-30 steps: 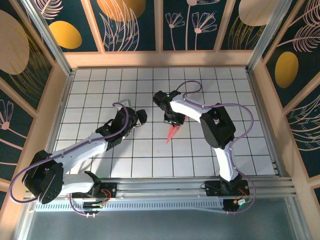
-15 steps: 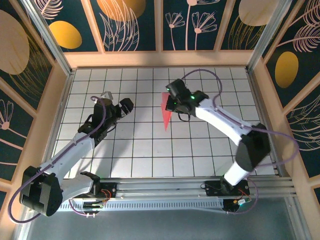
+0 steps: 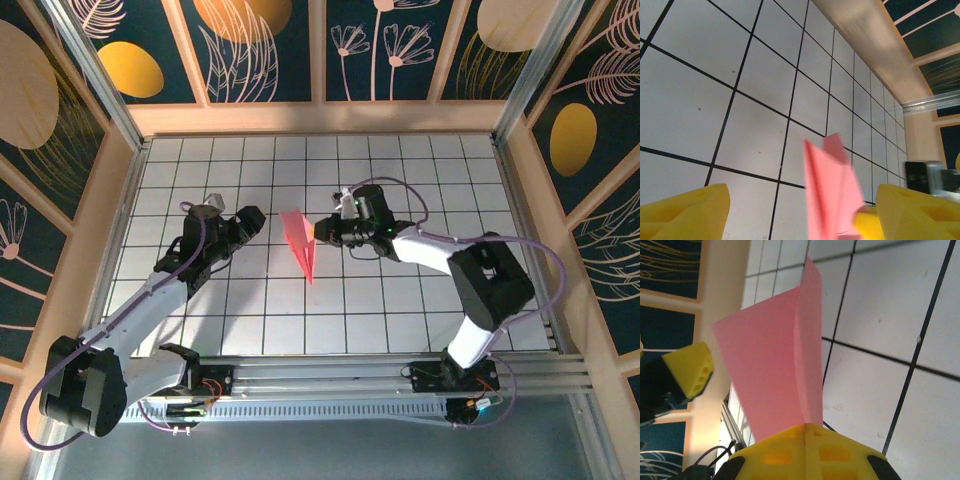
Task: Fold a paper plane with a square sheet of paper (fold left side to right side)
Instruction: Place the paper plane at the center of the table, then pick up the paper plane from the center of the table.
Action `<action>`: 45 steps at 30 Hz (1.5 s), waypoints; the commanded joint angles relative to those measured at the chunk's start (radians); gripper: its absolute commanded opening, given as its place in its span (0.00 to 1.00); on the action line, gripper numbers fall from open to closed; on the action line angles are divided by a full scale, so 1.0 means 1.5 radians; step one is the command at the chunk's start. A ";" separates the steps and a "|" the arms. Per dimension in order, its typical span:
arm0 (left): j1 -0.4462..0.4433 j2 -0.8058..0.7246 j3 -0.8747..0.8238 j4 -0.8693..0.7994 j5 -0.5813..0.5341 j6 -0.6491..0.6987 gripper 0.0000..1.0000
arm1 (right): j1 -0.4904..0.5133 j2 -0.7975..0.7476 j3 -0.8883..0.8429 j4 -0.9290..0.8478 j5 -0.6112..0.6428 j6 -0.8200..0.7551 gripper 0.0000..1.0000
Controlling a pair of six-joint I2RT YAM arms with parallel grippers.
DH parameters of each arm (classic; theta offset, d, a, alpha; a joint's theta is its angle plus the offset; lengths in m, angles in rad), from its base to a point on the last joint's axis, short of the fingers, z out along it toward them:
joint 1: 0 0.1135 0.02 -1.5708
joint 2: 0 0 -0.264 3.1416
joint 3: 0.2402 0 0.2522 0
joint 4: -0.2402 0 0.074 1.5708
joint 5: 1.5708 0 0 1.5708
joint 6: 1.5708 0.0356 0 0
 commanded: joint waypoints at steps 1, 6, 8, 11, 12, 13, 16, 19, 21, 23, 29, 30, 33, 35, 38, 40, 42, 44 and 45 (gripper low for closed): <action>0.006 -0.006 -0.012 0.007 0.011 -0.021 0.73 | -0.002 0.044 -0.018 0.109 -0.046 0.024 0.00; 0.006 0.016 -0.017 0.008 0.025 -0.021 0.65 | -0.023 0.090 -0.047 0.114 -0.034 0.007 0.00; 0.005 0.031 -0.017 0.010 0.033 -0.019 0.63 | -0.034 0.096 -0.060 0.100 -0.019 -0.008 0.00; 0.005 0.057 -0.021 0.014 0.049 -0.017 0.59 | -0.036 0.088 -0.076 0.069 0.012 -0.036 0.01; 0.005 0.067 -0.023 0.020 0.057 -0.017 0.59 | -0.054 0.085 -0.077 0.055 0.024 -0.047 0.01; 0.005 0.080 -0.026 0.032 0.071 -0.018 0.58 | -0.058 0.079 -0.079 0.039 0.036 -0.058 0.02; 0.004 0.120 -0.034 0.066 0.112 -0.024 0.56 | -0.070 0.062 -0.089 0.011 0.058 -0.075 0.03; 0.003 0.155 -0.036 0.090 0.144 -0.024 0.55 | -0.074 0.043 -0.098 0.006 0.064 -0.081 0.05; 0.000 0.173 -0.033 0.100 0.159 -0.023 0.55 | -0.073 0.033 -0.095 0.000 0.060 -0.083 0.07; -0.007 0.188 -0.026 0.105 0.168 -0.021 0.55 | -0.071 0.023 -0.089 -0.013 0.062 -0.090 0.10; -0.029 0.219 -0.007 0.111 0.167 -0.016 0.56 | -0.071 0.008 -0.070 -0.069 0.090 -0.117 0.20; -0.032 0.224 -0.004 0.113 0.169 -0.016 0.56 | -0.071 0.009 -0.067 -0.078 0.095 -0.121 0.23; -0.046 0.241 0.009 0.117 0.173 -0.017 0.56 | -0.072 0.006 -0.055 -0.113 0.117 -0.137 0.29; -0.054 0.255 0.020 0.118 0.176 -0.017 0.56 | -0.073 -0.003 -0.047 -0.138 0.135 -0.149 0.31; -0.065 0.276 0.036 0.121 0.182 -0.019 0.56 | -0.075 -0.022 -0.033 -0.169 0.149 -0.164 0.38; -0.071 0.290 0.044 0.125 0.189 -0.019 0.55 | -0.074 -0.036 -0.021 -0.199 0.158 -0.175 0.41; -0.078 0.302 0.051 0.133 0.195 -0.022 0.55 | -0.074 -0.054 -0.012 -0.228 0.167 -0.186 0.44; -0.084 0.313 0.058 0.137 0.198 -0.023 0.55 | -0.071 -0.070 0.001 -0.269 0.174 -0.200 0.46; -0.086 0.317 0.059 0.139 0.199 -0.024 0.55 | -0.069 -0.075 0.006 -0.285 0.174 -0.206 0.48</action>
